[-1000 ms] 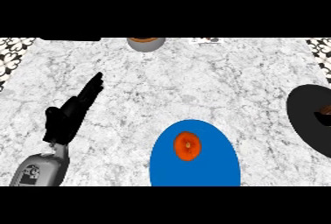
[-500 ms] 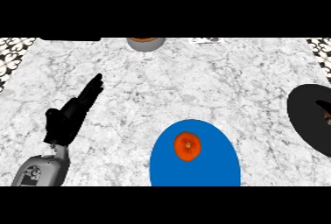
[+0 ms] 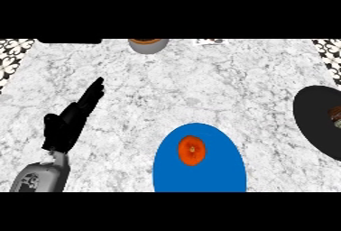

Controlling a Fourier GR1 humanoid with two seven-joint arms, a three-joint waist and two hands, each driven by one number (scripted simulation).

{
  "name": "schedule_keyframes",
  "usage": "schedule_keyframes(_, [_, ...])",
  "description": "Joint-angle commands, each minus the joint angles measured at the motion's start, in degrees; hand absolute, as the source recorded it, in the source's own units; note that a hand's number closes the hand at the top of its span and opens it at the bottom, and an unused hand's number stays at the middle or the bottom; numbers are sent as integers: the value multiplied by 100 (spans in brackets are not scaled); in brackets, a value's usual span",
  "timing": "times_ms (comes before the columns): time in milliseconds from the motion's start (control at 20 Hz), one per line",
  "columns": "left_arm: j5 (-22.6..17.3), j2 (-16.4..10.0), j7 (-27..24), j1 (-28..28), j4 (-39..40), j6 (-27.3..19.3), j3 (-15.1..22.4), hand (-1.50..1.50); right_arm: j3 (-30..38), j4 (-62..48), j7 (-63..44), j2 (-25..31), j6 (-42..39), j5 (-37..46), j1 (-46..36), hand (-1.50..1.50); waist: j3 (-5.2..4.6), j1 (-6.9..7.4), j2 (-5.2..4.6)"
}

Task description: Pick the cupcake from the plate and place it in the pan

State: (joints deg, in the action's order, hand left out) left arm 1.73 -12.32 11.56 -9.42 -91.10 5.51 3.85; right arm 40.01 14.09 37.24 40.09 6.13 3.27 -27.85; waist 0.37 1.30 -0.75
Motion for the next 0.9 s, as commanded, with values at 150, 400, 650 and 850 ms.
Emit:
schedule_keyframes(150, [61,49,-156,161,57,11,-39,0,246,-135,1357,2,-830,-320,683,-150,-9,-24,21])
schedule_keyframes(400, [197,18,-44,235,-203,43,-29,0,176,-151,2026,-160,-1221,-435,1245,-150,-21,-73,55])
schedule_keyframes(650, [162,82,-233,209,39,129,-224,0,76,-4,2194,-395,-1374,-690,1440,-150,-29,-104,65])
schedule_keyframes(850, [367,268,-5,301,-215,5,-47,0,3,30,2342,-312,-1510,-801,1606,-150,-27,-101,66])
